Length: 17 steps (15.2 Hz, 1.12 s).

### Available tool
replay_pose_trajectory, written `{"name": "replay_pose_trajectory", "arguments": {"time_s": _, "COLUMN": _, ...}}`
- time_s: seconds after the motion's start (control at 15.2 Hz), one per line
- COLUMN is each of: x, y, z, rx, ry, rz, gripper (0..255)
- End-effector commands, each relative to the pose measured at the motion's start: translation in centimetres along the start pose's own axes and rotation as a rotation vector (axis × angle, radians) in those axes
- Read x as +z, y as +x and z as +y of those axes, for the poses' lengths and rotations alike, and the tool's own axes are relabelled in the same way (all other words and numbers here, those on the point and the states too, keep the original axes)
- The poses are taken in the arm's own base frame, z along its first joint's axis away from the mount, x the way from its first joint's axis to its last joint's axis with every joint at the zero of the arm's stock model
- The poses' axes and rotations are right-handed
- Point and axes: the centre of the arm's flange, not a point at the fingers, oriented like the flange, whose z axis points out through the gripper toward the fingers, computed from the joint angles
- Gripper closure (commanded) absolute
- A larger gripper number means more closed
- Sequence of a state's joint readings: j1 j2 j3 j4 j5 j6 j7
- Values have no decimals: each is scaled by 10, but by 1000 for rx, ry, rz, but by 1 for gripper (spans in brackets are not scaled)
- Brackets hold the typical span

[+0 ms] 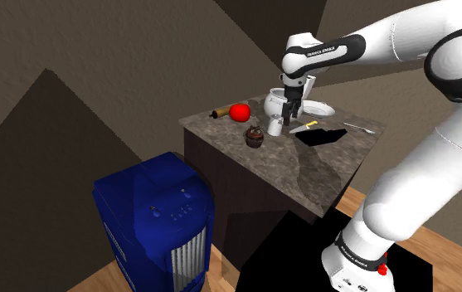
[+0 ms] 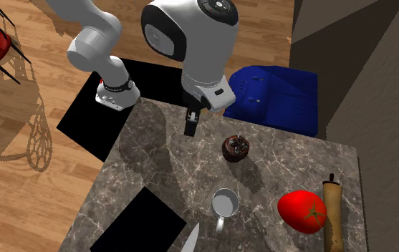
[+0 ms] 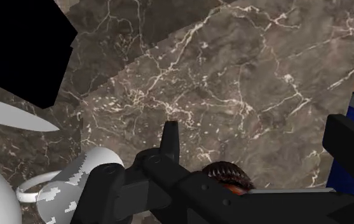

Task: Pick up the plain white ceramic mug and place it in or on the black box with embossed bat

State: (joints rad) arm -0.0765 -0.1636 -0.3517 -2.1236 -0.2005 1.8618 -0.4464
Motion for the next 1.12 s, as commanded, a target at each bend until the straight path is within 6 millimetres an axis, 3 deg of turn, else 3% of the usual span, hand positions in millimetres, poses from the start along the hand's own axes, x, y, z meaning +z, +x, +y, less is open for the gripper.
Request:
{"name": "replay_pose_trajectory", "arguments": {"time_s": 0.0, "x": 10, "y": 17, "z": 20, "rx": -16, "ry": 2, "rz": -1, "gripper": 0}}
{"name": "replay_pose_trajectory", "arguments": {"time_s": 0.92, "x": 69, "y": 134, "z": 155, "rx": -116, "ry": 23, "rz": -8, "gripper": 0}}
{"name": "replay_pose_trajectory", "arguments": {"time_s": 1.06, "x": 78, "y": 142, "z": 163, "rx": -123, "ry": 24, "rz": -8, "gripper": 0}}
